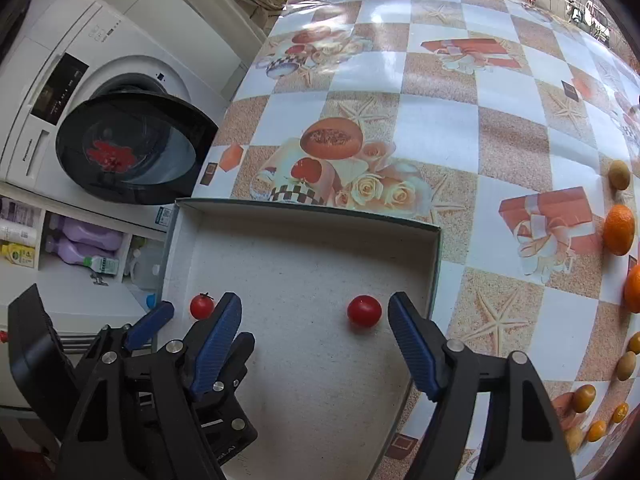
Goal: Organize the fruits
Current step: 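Move both open grippers back over the table toward the yellow cherry tomatoes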
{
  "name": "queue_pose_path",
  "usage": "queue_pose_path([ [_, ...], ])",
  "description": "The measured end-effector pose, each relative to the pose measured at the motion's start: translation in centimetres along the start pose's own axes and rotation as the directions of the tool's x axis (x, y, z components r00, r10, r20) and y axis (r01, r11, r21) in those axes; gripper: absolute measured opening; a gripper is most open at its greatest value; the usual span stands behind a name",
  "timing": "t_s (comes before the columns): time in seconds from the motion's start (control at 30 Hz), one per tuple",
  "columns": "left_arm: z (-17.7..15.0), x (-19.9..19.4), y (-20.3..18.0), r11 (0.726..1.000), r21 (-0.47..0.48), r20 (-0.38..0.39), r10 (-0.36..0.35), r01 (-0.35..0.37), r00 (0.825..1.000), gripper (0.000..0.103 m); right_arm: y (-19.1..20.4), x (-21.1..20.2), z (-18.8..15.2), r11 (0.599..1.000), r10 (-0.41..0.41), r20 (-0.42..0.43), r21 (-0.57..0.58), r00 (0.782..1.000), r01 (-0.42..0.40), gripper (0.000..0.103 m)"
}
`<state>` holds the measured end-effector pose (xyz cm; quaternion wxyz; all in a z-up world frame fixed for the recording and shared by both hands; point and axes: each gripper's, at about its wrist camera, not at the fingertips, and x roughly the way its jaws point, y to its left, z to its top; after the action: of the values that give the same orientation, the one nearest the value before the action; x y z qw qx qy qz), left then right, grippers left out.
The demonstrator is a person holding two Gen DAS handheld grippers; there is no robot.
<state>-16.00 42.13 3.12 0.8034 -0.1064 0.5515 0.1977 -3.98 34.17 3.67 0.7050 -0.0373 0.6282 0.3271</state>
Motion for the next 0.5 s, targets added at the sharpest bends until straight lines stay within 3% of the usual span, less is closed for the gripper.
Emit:
queue_pose_path([
  [0.3,0.4,-2.7,-4.9,0.994,0.102,0.037,-0.038,0.034,0.999,0.086,-5.6,-5.5,-1.7,0.985,-0.028,0.085,0.173,0.996,0.012,0.080],
  [0.5,1.0,-5.0,-9.9,0.976,0.206,0.070,-0.081,0.065,0.994,0.086,-11.8,-9.6,-4.7,0.954,-0.117,0.140,0.292,0.983,0.072,0.080],
])
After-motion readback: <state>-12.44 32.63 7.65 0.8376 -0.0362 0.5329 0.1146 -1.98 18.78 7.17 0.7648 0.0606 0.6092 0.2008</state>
